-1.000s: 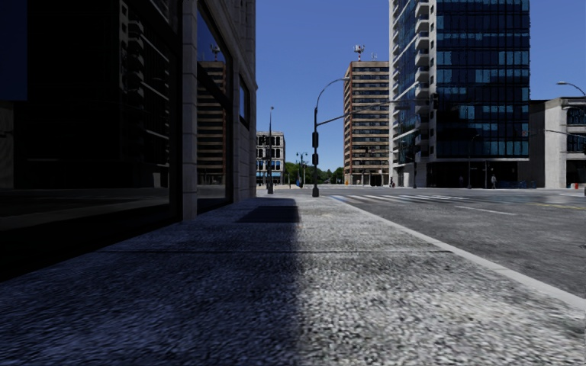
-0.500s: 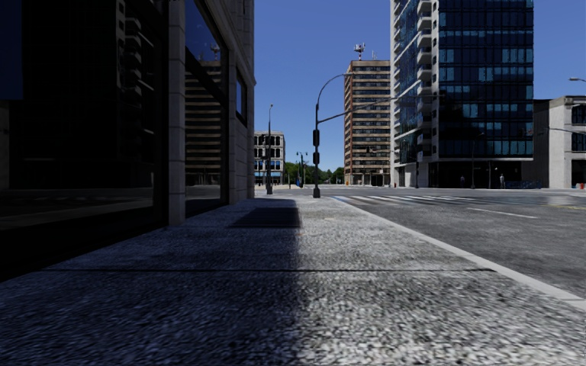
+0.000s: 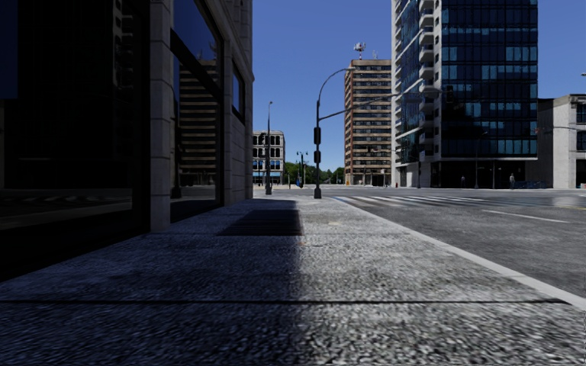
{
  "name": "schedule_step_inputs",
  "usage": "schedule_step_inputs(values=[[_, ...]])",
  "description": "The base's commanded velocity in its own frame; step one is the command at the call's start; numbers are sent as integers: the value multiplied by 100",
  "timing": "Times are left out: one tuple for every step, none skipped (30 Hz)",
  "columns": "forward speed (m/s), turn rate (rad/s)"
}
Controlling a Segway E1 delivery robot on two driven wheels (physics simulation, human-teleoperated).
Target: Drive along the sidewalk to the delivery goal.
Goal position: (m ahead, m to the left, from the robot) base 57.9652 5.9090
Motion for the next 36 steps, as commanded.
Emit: schedule_step_inputs(values=[[140,0],[140,0],[140,0],[140,0],[140,0],[140,0],[140,0],[140,0],[140,0],[140,0],[140,0],[140,0],[140,0],[140,0],[140,0],[140,0],[140,0],[140,0],[140,0],[140,0],[140,0],[140,0],[140,0],[140,0],[140,0],[140,0],[140,0],[140,0],[140,0],[140,0],[140,0],[140,0],[140,0],[140,0],[140,0],[140,0]])
